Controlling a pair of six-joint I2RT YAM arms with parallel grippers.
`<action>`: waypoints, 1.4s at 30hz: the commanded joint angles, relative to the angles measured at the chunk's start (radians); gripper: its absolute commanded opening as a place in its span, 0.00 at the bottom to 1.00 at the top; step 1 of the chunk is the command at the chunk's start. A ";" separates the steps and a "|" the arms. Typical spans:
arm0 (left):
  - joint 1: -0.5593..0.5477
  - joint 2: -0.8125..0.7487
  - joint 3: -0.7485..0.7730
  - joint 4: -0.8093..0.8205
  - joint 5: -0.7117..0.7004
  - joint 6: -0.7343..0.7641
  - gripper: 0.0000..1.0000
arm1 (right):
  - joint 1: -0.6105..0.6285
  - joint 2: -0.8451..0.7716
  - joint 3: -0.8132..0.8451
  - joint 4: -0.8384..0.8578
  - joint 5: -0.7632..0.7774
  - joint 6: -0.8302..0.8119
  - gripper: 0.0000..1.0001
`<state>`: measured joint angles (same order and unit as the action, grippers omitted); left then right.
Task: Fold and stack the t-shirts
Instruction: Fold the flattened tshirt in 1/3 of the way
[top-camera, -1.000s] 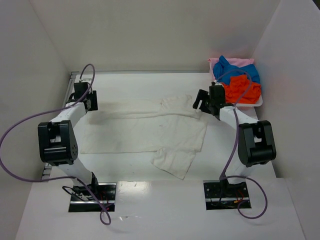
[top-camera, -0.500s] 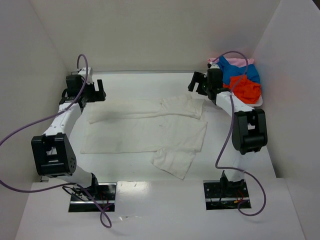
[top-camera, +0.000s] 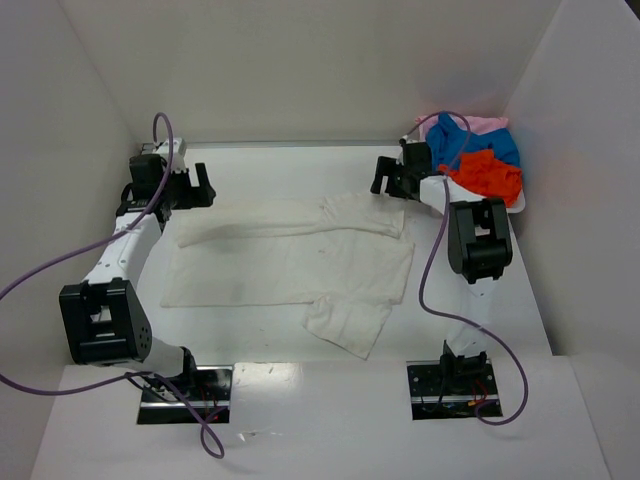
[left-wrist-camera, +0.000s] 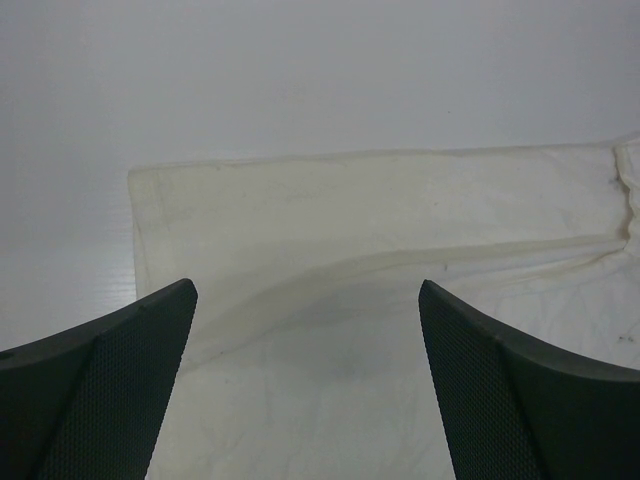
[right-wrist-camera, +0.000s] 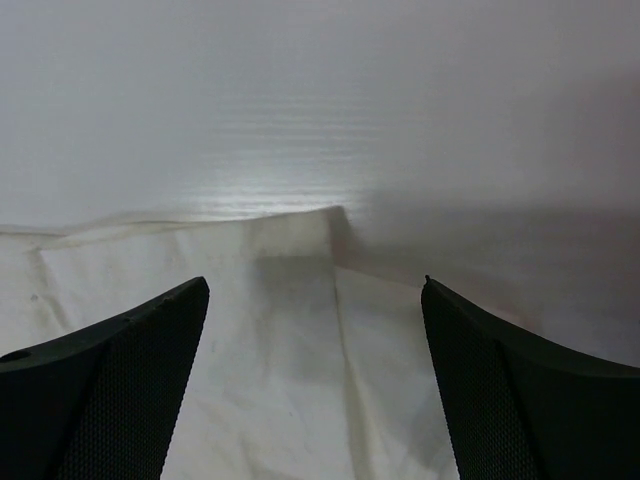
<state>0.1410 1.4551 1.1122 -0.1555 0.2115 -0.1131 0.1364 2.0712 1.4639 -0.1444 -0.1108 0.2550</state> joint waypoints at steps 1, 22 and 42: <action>0.005 -0.022 0.008 0.013 0.009 -0.022 1.00 | 0.017 0.029 0.078 -0.015 -0.007 -0.046 0.92; 0.005 -0.013 -0.002 0.004 -0.003 -0.013 1.00 | 0.071 0.112 0.188 -0.096 -0.032 -0.094 0.75; 0.005 -0.013 -0.011 0.004 -0.003 -0.013 1.00 | 0.080 0.113 0.196 -0.153 0.072 -0.103 0.72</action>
<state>0.1410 1.4551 1.1057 -0.1680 0.2058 -0.1127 0.2119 2.2059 1.6444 -0.2863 -0.0746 0.1627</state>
